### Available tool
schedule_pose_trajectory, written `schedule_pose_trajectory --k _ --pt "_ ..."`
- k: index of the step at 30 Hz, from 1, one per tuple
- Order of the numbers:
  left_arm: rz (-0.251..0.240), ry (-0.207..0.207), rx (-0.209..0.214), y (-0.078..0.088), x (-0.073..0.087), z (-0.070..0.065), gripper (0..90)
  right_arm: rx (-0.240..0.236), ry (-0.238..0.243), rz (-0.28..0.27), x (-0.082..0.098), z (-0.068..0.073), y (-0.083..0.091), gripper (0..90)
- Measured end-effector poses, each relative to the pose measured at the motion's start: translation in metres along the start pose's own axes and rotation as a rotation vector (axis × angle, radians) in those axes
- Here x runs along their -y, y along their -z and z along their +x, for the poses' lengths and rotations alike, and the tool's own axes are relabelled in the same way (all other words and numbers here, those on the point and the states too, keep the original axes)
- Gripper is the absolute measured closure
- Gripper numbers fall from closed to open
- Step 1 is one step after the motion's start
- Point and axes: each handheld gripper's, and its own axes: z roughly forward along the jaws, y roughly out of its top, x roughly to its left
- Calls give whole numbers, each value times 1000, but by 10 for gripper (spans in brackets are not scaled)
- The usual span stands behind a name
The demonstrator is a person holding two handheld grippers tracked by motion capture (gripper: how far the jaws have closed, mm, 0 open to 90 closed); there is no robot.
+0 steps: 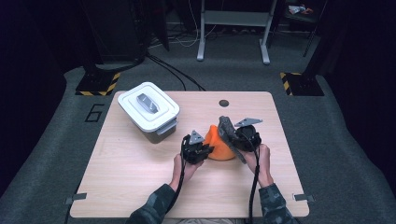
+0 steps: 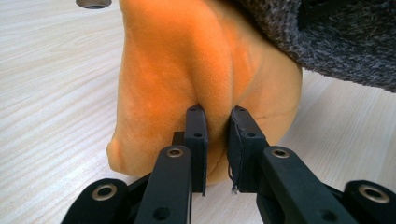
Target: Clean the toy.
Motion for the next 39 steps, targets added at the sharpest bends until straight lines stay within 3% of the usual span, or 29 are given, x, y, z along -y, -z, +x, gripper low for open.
schedule_pose_trajectory --k 16,22,27,29,36,39 --pt "2 2 -6 0 0 2 790 47 -63 51 20 -21 -4 740" --pt "0 3 -7 -1 1 2 791 74 -60 87 30 -26 -11 741" --pt "-1 6 -11 -1 1 2 792 75 -88 122 33 -29 -15 741" --pt "1 5 -11 -1 1 2 792 81 -76 124 35 -31 -18 741" --pt "2 4 -13 -2 2 3 792 100 -77 176 43 -34 -31 742" --pt "1 11 -16 -2 3 4 793 99 -85 226 48 -35 -38 741"
